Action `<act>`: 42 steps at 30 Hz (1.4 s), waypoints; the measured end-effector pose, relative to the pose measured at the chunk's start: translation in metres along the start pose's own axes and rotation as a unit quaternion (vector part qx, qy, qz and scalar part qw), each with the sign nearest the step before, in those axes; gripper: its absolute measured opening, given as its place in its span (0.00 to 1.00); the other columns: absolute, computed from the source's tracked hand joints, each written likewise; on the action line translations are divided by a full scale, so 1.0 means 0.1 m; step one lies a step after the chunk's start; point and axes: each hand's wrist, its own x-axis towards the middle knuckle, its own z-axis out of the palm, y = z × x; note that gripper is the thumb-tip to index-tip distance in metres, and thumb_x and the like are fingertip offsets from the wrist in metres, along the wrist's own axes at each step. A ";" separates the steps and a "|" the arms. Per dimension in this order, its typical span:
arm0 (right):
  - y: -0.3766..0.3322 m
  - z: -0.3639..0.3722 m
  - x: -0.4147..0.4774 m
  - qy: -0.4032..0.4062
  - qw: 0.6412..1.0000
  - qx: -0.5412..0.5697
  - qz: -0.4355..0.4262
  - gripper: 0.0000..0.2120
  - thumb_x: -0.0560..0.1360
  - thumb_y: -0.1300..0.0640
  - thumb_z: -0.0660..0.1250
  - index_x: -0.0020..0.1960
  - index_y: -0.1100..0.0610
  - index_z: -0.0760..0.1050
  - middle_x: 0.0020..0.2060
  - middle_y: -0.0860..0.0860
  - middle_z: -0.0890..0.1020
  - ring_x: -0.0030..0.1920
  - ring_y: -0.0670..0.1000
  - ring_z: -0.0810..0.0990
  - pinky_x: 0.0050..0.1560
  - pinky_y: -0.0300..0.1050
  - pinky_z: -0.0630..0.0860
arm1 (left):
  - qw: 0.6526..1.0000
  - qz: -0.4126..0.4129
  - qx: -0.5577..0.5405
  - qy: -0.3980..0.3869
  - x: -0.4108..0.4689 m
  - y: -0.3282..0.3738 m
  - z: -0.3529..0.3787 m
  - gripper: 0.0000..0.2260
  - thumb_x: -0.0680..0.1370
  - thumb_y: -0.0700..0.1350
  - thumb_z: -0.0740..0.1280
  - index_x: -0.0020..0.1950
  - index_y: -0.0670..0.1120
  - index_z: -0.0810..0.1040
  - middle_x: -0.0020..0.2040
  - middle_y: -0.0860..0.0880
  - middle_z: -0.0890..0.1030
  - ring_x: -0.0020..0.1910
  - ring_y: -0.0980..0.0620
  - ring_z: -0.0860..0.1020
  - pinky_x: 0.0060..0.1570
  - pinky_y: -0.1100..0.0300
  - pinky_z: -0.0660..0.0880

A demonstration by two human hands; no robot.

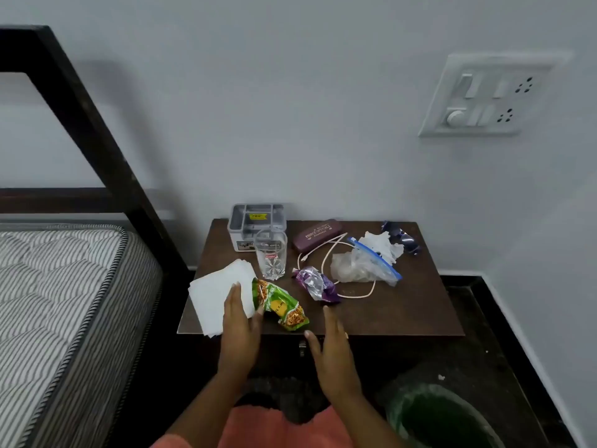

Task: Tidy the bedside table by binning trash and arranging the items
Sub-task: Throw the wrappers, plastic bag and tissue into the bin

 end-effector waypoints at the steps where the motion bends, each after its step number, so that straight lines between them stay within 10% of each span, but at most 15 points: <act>1: 0.00 0.04 0.07 0.023 0.998 0.052 0.022 0.29 0.77 0.50 0.62 0.74 0.53 0.57 0.72 0.51 0.63 0.72 0.52 0.63 0.70 0.46 0.64 | 0.999 -0.018 -0.028 0.012 0.11 -0.02 0.02 0.26 0.79 0.43 0.63 0.74 0.41 0.59 0.74 0.41 0.63 0.73 0.45 0.62 0.71 0.54 0.58; 16: 0.13 0.21 0.51 0.054 0.980 0.149 0.124 0.10 0.74 0.62 0.67 0.55 0.57 0.79 0.46 0.57 0.84 0.48 0.56 0.82 0.51 0.51 0.79 | 0.998 -0.016 -0.065 -0.014 0.37 0.15 0.03 0.11 0.76 0.39 0.67 0.58 0.44 0.79 0.55 0.48 0.82 0.53 0.53 0.78 0.55 0.63 0.71; 20: 0.30 -0.07 0.49 0.044 0.972 0.193 0.124 0.10 0.73 0.64 0.68 0.53 0.57 0.79 0.44 0.56 0.84 0.46 0.55 0.83 0.51 0.57 0.80 | 0.989 -0.038 -0.143 -0.022 0.33 0.28 0.10 0.08 0.74 0.37 0.69 0.51 0.47 0.79 0.47 0.51 0.82 0.46 0.49 0.81 0.49 0.52 0.79; 29: 1.18 -1.26 -0.44 0.057 0.960 0.214 0.172 0.09 0.74 0.68 0.66 0.46 0.55 0.77 0.40 0.51 0.83 0.40 0.46 0.82 0.42 0.38 0.81 | 0.960 -0.054 -0.195 -0.195 -0.40 0.70 1.11 0.17 0.72 0.28 0.64 0.41 0.51 0.76 0.38 0.48 0.80 0.37 0.51 0.78 0.38 0.60 0.79; 37: 2.15 -1.50 -1.29 0.095 0.931 0.090 0.340 0.13 0.72 0.66 0.68 0.39 0.48 0.79 0.37 0.51 0.84 0.41 0.53 0.84 0.49 0.57 0.81 | 0.935 -0.118 -0.030 -0.332 -1.27 0.77 2.25 0.11 0.70 0.33 0.68 0.52 0.41 0.80 0.41 0.45 0.80 0.44 0.50 0.79 0.44 0.64 0.72; 42: 2.47 -1.49 -1.56 0.080 0.922 0.008 0.379 0.10 0.71 0.63 0.69 0.53 0.60 0.80 0.46 0.56 0.85 0.47 0.51 0.82 0.46 0.38 0.73 | 0.892 -0.132 0.063 -0.428 -1.51 0.73 2.47 0.19 0.69 0.39 0.70 0.60 0.44 0.78 0.57 0.43 0.81 0.58 0.46 0.79 0.57 0.56 0.76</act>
